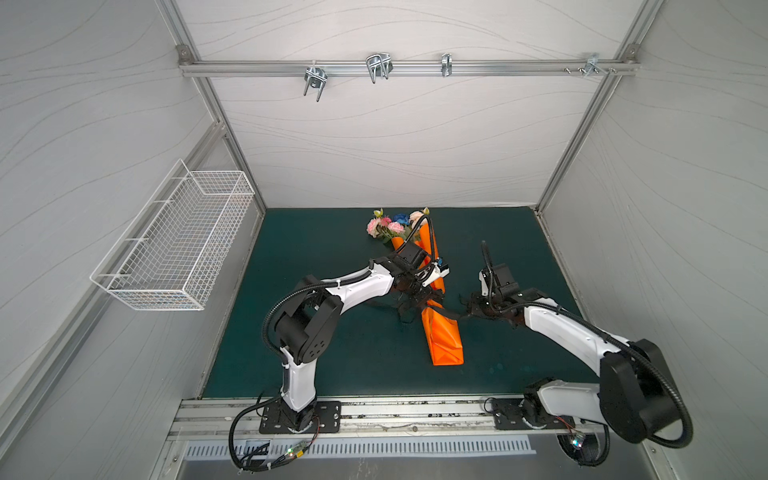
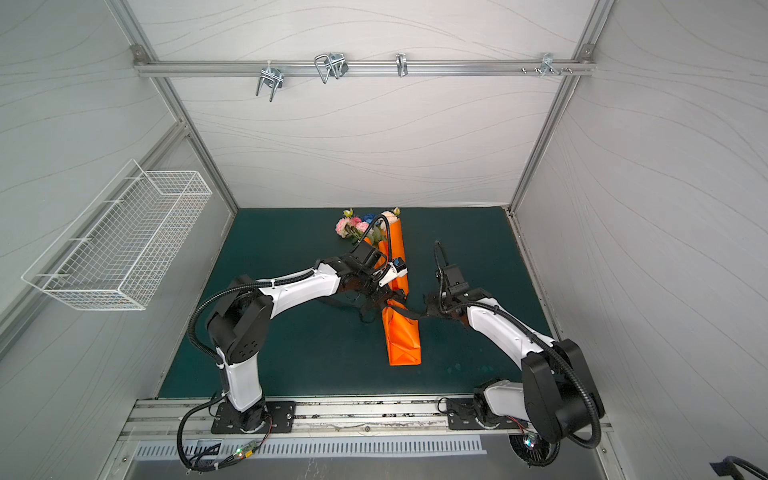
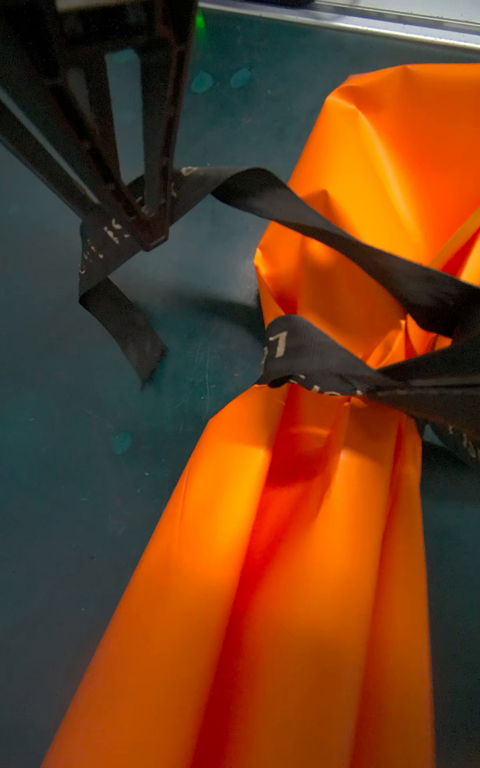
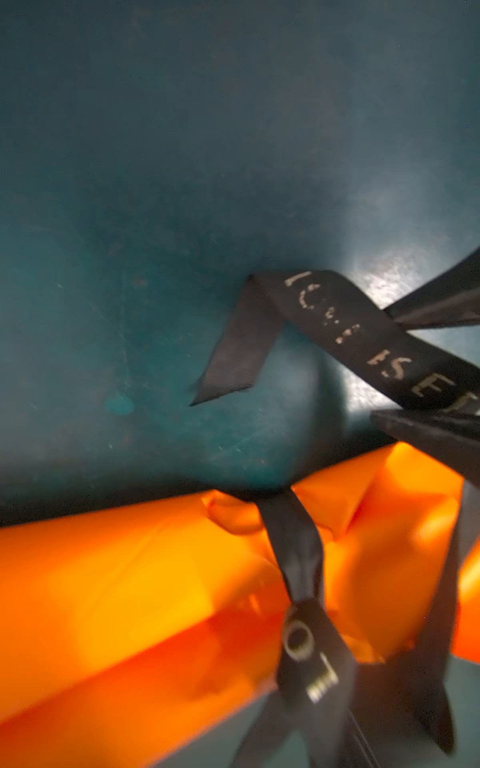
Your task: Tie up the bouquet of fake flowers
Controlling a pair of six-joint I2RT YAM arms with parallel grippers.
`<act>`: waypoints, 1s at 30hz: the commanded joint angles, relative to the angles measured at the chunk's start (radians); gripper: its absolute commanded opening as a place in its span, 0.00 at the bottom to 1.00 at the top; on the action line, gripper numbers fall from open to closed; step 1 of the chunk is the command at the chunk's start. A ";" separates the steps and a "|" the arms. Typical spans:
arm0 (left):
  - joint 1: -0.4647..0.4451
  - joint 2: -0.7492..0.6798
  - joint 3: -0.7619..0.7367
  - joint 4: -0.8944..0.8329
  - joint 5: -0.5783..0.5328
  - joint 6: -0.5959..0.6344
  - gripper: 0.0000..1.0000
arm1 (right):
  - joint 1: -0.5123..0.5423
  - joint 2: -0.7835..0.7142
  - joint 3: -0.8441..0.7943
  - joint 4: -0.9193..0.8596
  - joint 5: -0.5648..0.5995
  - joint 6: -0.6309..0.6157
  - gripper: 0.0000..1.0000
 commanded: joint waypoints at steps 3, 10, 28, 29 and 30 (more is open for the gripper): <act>0.006 -0.040 -0.010 0.058 0.014 -0.017 0.00 | 0.006 -0.206 -0.017 -0.126 -0.058 -0.067 0.44; 0.008 -0.036 -0.014 0.069 0.021 -0.021 0.00 | 0.160 -0.294 -0.031 -0.126 -0.035 -0.078 0.48; 0.009 -0.036 -0.011 0.070 0.035 -0.020 0.00 | 0.167 0.036 -0.072 0.181 -0.280 -0.186 0.48; 0.009 -0.033 -0.011 0.070 0.037 -0.020 0.00 | 0.168 0.043 -0.073 0.183 -0.281 -0.184 0.47; 0.009 -0.034 -0.011 0.070 0.038 -0.021 0.00 | 0.168 0.049 -0.076 0.183 -0.279 -0.183 0.46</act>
